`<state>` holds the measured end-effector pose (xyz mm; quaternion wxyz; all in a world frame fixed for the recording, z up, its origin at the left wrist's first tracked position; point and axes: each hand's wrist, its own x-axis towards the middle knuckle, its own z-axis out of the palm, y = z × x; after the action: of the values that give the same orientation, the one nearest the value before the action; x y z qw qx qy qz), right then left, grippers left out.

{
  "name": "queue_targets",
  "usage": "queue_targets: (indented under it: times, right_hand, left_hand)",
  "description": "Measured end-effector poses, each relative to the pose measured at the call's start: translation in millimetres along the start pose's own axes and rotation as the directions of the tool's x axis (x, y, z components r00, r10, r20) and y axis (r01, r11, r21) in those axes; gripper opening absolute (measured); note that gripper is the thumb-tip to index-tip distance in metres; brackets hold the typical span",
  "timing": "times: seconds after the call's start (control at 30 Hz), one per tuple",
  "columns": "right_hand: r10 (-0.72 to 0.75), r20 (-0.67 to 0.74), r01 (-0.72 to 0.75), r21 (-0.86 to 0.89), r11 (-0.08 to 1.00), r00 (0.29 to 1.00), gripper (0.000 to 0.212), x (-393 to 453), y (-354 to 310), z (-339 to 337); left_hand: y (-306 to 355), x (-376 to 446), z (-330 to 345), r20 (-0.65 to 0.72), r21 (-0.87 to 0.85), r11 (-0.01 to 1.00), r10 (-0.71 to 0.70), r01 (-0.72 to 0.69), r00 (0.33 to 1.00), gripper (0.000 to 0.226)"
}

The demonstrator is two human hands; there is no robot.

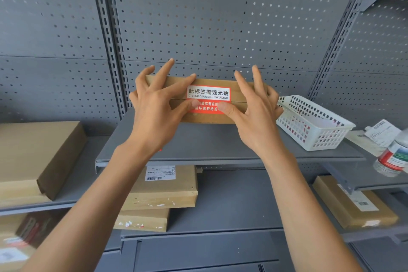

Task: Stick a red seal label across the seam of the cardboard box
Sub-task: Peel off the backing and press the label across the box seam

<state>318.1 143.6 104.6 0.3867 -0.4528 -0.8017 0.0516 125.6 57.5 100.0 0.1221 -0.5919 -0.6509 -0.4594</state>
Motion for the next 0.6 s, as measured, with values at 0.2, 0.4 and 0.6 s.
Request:
queue_targets:
  times: [0.2,0.4,0.6]
  right_hand:
    - [-0.028,0.021,0.027,0.070,0.997,0.999,0.064,-1.9,2.9,-7.0]
    - [-0.007,0.023,0.007,0.013,1.000,1.000,0.086,-7.7,-8.0,-7.7]
    - [-0.019,0.042,0.020,-0.033,0.999,0.999,0.096,-8.2,-8.7,-7.1]
  left_hand:
    - [-2.2,-1.5,-4.5,0.028,0.005,0.999,0.044,-0.044,0.999,0.042]
    - [8.6,-3.4,-6.4,0.031,0.039,0.999,0.009,-0.010,0.999,0.060]
    - [8.5,-5.1,-7.4,0.037,0.044,0.999,0.009,-0.010,0.999,0.067]
